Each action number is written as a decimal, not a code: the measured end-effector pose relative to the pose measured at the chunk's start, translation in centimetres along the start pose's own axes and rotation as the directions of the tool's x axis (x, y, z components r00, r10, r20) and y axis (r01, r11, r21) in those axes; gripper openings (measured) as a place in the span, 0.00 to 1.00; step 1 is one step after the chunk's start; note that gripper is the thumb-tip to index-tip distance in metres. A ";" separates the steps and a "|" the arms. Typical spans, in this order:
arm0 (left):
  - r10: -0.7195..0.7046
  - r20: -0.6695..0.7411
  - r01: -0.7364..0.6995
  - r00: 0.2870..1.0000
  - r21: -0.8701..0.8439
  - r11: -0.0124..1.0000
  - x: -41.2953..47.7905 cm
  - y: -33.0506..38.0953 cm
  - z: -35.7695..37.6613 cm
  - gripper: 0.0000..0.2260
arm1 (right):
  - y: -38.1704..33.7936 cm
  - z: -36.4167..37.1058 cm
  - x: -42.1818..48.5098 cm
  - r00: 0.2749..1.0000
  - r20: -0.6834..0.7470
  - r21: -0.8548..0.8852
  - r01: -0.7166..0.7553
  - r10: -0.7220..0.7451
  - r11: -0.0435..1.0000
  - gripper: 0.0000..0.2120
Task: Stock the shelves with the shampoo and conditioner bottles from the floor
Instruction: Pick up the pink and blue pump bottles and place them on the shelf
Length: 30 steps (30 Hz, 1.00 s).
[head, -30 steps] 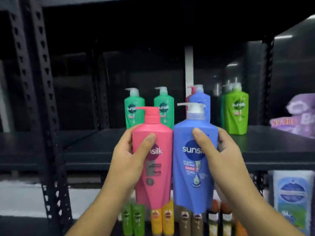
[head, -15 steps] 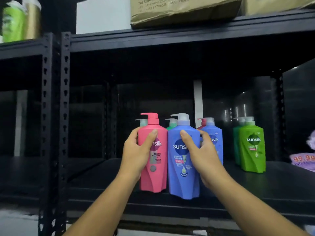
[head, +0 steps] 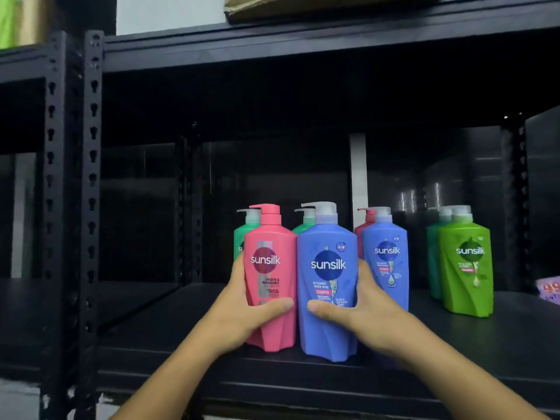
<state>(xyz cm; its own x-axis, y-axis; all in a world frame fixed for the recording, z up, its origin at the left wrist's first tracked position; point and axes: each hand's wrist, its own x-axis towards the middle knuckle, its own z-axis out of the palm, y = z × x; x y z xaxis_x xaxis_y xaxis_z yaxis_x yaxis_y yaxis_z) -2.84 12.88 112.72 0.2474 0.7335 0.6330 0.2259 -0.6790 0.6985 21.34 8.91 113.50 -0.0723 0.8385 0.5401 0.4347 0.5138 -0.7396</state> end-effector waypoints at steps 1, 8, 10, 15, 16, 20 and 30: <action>-0.014 0.001 0.014 1.000 0.032 0.999 0.5 -0.5 -0.4 0.43 | 0.1 0.2 0.6 1.000 0.001 -0.001 -0.008 0.008 1.000 0.39; -0.084 -0.059 0.090 0.995 0.118 0.989 3.7 -3.6 -2.9 0.40 | 1.4 1.8 5.0 0.997 0.019 0.020 -0.080 0.079 0.997 0.34; -0.100 -0.088 0.110 0.991 0.114 0.987 3.9 -4.4 -3.4 0.38 | 1.9 2.3 5.5 0.996 -0.001 0.033 -0.089 0.089 0.995 0.33; -0.083 -0.143 0.104 0.986 0.142 0.984 4.1 -5.4 -3.5 0.35 | 3.1 3.6 5.2 0.993 -0.102 -0.036 -0.063 0.059 0.997 0.33; -0.075 -0.136 0.096 0.988 0.148 0.984 4.1 -5.7 -3.6 0.36 | 3.2 3.7 5.1 0.994 -0.092 -0.058 -0.060 0.055 0.997 0.35; -0.100 -0.077 0.113 0.992 0.192 0.975 4.1 -6.3 -3.9 0.43 | 3.7 3.5 4.7 0.997 -0.023 -0.122 -0.070 0.068 0.990 0.39; -0.157 -0.087 0.173 0.984 0.216 0.961 4.0 -6.2 -3.6 0.43 | 4.0 3.5 4.8 0.994 -0.065 -0.192 -0.102 0.091 0.976 0.32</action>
<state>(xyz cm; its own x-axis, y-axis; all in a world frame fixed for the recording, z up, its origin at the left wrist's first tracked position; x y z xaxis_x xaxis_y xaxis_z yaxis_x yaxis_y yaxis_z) -6.58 20.12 112.14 0.1263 0.8310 0.5418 0.4635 -0.5323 0.7084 19.54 15.64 111.75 0.0258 0.8682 0.4956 0.6039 0.3815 -0.6998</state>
